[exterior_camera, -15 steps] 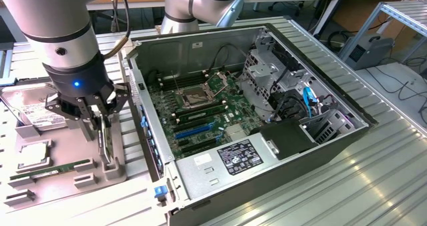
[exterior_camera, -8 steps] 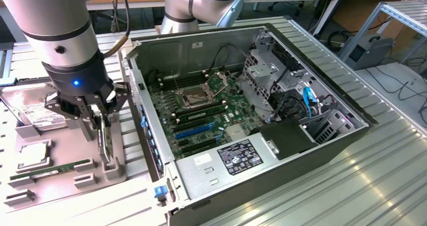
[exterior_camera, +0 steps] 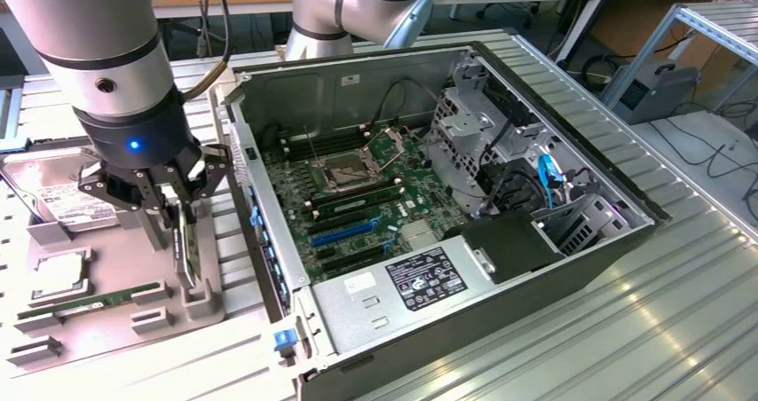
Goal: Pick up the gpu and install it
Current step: 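Pick up the gpu and move the gpu toward the slot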
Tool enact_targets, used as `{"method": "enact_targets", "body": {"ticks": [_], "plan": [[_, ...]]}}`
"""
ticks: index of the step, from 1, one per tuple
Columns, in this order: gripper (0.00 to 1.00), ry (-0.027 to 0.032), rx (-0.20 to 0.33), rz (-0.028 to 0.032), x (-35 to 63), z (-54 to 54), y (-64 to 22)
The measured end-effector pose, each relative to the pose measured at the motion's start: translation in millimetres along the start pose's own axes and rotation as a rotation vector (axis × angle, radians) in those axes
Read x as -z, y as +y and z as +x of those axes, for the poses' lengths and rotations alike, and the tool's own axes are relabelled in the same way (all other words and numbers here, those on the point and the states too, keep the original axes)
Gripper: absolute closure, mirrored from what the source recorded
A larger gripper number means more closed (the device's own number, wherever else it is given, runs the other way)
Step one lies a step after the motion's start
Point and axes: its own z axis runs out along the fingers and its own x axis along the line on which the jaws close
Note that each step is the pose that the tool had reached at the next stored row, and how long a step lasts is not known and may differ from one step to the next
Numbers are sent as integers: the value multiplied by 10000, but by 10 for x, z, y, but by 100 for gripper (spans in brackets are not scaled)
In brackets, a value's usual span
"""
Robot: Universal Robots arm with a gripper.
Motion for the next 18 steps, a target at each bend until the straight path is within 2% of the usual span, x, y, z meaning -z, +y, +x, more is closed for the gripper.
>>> {"method": "enact_targets", "body": {"ticks": [18], "plan": [[73,0,-1,0,42,-1,1]]}}
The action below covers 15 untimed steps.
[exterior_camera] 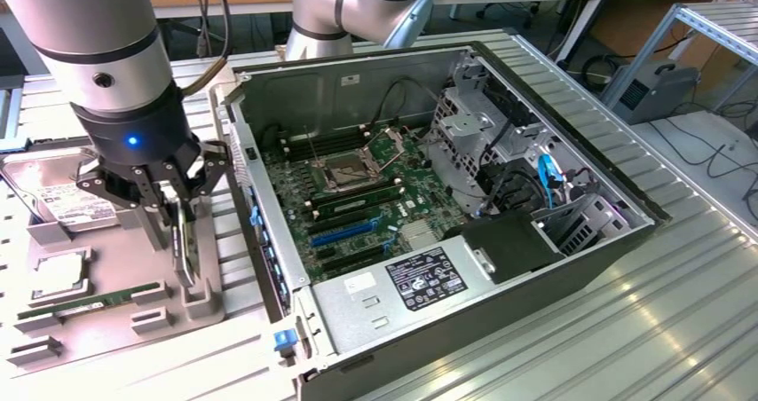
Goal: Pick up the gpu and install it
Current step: 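Pick up the gpu and move the gpu toward the slot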
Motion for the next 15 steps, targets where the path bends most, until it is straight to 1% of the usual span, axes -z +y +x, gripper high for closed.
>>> {"method": "enact_targets", "body": {"ticks": [8,12,13,15], "plan": [[73,0,1,0,129,-4,2],[73,0,0,0,168,-4,3],[73,1,0,0,193,-5,3],[73,0,1,0,199,-5,3]]}}
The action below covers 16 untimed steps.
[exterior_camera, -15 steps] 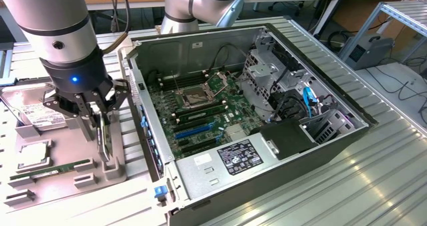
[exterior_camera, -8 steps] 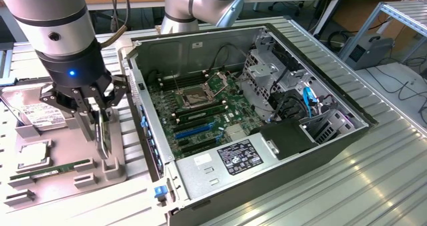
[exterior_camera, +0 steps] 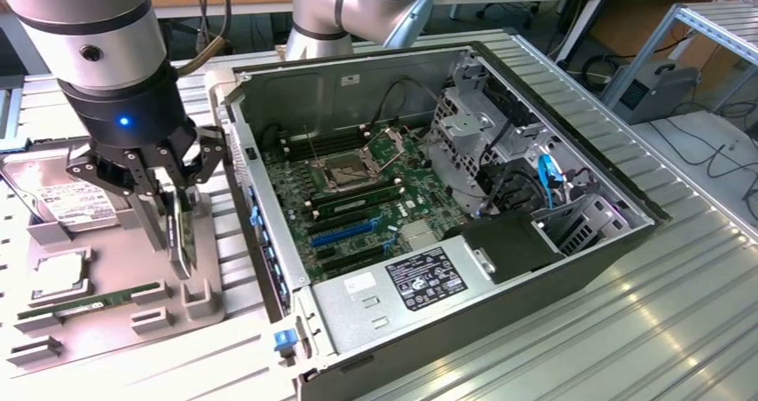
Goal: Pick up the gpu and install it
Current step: 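Pick up the gpu and move the gpu toward the slot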
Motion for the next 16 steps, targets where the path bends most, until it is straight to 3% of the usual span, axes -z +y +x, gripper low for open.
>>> {"method": "enact_targets", "body": {"ticks": [16], "plan": [[73,0,0,0,39,-1,1]]}}
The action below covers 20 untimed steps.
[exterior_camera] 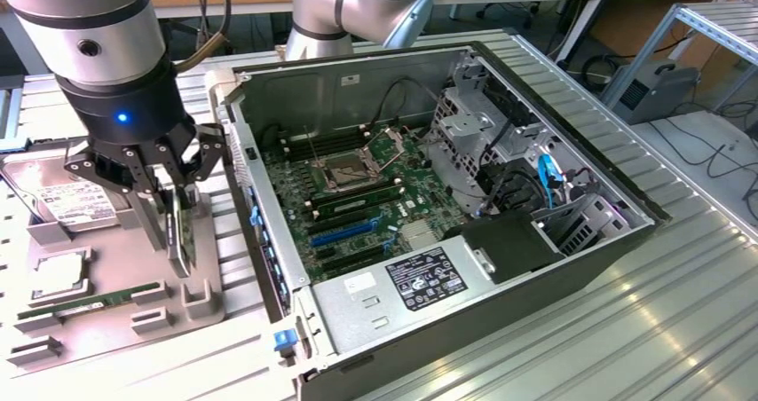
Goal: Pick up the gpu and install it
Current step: 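Pick up the gpu and move the gpu toward the slot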
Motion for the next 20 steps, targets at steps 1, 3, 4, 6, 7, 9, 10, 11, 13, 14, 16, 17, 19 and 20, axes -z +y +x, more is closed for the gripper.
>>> {"method": "enact_targets", "body": {"ticks": [1,3,4,6,7,9,10,11,13,14,16,17,19,20], "plan": [[73,0,0,0,1,0,0],[73,0,0,0,9,0,0],[73,-1,0,-1,10,0,0],[73,0,0,-1,13,0,0],[73,0,0,0,16,0,0],[73,0,0,0,19,-1,0],[73,0,0,0,21,-1,0],[73,0,0,0,23,-1,0],[73,0,0,0,30,-1,0],[73,0,0,-1,31,-1,1],[73,0,0,0,37,-1,1],[73,0,0,-1,39,-1,1],[73,0,0,-1,43,-1,1],[73,0,0,0,45,-1,1]]}}
